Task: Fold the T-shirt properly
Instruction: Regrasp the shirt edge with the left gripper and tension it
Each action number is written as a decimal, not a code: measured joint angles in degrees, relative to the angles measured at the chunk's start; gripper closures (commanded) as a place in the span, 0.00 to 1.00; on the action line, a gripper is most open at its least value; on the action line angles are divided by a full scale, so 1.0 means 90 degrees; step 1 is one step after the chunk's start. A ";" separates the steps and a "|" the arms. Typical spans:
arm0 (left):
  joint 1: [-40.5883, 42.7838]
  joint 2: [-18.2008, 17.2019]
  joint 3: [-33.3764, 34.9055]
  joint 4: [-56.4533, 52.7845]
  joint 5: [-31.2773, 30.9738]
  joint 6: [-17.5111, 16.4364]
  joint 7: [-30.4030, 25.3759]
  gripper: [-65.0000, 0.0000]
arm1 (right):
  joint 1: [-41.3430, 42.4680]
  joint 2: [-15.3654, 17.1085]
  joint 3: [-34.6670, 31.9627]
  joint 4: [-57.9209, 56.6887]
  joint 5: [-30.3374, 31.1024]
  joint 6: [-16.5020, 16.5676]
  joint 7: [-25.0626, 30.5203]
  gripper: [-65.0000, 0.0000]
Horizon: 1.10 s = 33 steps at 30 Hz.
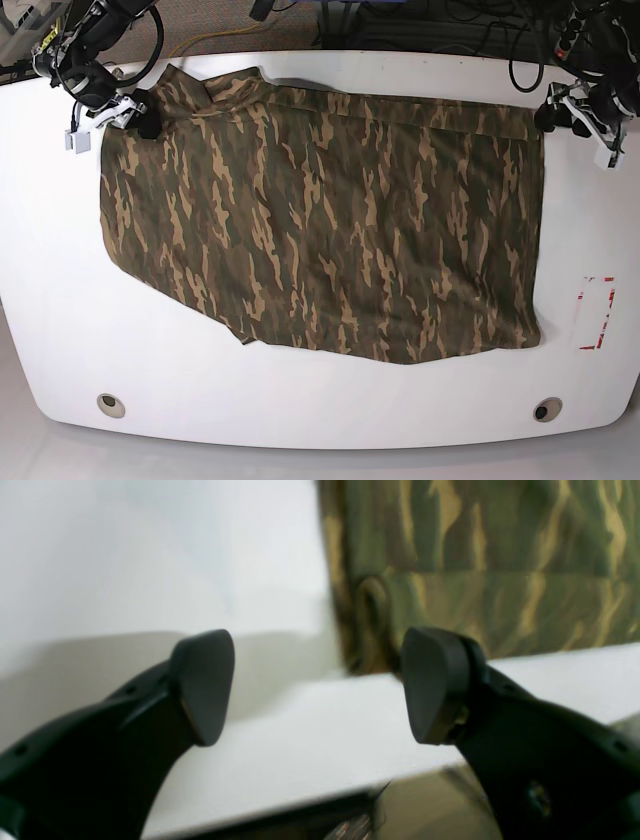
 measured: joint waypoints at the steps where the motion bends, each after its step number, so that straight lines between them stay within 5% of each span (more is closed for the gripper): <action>1: -0.0049 0.0109 -0.0002 -0.0051 0.0002 0.0000 -0.0015 0.24 | -0.0002 0.0000 0.0000 -0.0002 0.0002 0.0000 0.0002 0.52; 12: -0.0034 0.0163 0.0352 -0.0486 -0.0284 -0.0029 -0.0299 0.25 | -0.0019 0.0000 0.0002 -0.0002 0.0019 0.0000 0.0002 0.52; 24: 0.0034 0.0114 0.0998 -0.0491 -0.0316 -0.0027 -0.0321 0.79 | -0.0022 -0.0002 0.0002 -0.0002 0.0019 0.0000 0.0007 0.52; 33: 0.0231 0.0112 0.0838 -0.0117 -0.0073 -0.0022 -0.0085 0.84 | -0.0024 -0.0002 0.0002 -0.0002 0.0019 0.0000 0.0005 0.52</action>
